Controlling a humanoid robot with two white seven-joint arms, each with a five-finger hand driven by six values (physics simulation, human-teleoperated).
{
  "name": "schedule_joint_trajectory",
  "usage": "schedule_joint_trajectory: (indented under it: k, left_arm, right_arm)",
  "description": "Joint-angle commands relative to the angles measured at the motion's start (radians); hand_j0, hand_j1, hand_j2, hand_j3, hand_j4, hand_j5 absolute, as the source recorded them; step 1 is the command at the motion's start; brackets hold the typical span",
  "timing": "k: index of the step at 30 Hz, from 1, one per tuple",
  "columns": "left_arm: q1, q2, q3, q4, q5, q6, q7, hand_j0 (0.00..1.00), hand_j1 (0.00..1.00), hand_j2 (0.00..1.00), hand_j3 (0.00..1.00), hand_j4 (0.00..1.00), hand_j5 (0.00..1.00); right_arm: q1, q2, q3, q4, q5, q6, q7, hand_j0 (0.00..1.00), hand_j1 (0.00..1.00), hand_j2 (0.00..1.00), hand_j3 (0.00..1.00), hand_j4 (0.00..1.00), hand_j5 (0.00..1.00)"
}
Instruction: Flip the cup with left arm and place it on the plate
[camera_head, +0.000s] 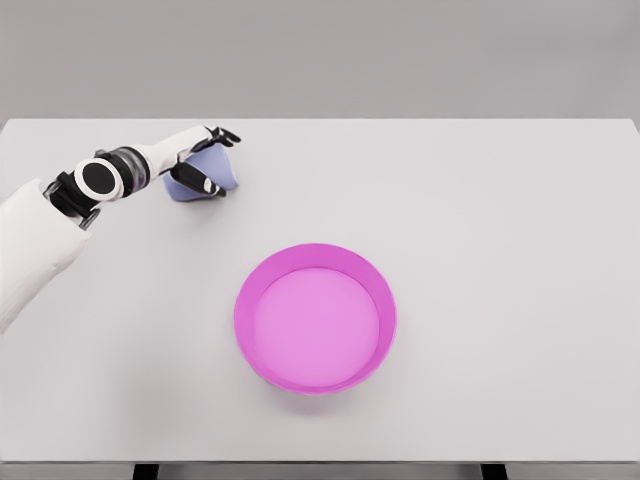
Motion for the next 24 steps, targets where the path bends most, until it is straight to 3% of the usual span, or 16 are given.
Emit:
schedule_joint_trajectory:
  k: [1, 7, 10, 15, 19, 24]
  left_arm:
    - [0.002, 0.0, 0.002, 0.001, 0.002, 0.001, -0.033, 0.76, 0.76, 0.76, 0.76, 0.76, 0.76]
    - [0.002, 0.002, 0.012, 0.007, 0.007, 0.002, -0.038, 0.69, 0.69, 0.69, 0.69, 0.69, 0.69]
    - [0.002, 0.01, 0.017, -0.049, 0.043, -0.025, -0.039, 0.68, 0.68, 0.68, 0.68, 0.68, 0.68]
    - [0.015, 0.037, 0.04, -0.138, 0.093, -0.258, -0.03, 0.64, 0.64, 0.64, 0.64, 0.64, 0.64]
    - [0.097, 0.053, 0.077, -0.244, 0.146, -0.404, -0.016, 0.63, 0.63, 0.63, 0.63, 0.63, 0.63]
    - [0.187, 0.114, 0.089, -0.419, 0.179, -0.419, 0.053, 0.63, 0.63, 0.63, 0.63, 0.63, 0.63]
  right_arm:
    - [0.002, 0.0, 0.001, 0.0, 0.0, 0.0, 0.0, 1.0, 1.0, 1.0, 1.0, 1.0, 1.0]
    - [0.002, 0.0, 0.001, 0.0, 0.0, 0.0, 0.0, 1.0, 1.0, 1.0, 1.0, 1.0, 1.0]
    - [0.0, 0.0, 0.001, 0.0, 0.0, 0.0, 0.0, 1.0, 1.0, 1.0, 1.0, 1.0, 1.0]
    - [0.002, 0.0, 0.001, 0.0, 0.0, 0.0, 0.0, 1.0, 1.0, 1.0, 1.0, 1.0, 1.0]
    - [0.0, 0.0, 0.001, 0.0, 0.0, 0.0, 0.0, 1.0, 1.0, 1.0, 1.0, 1.0, 1.0]
    - [0.0, 0.0, 0.001, 0.0, 0.0, 0.0, 0.0, 1.0, 1.0, 1.0, 1.0, 1.0, 1.0]
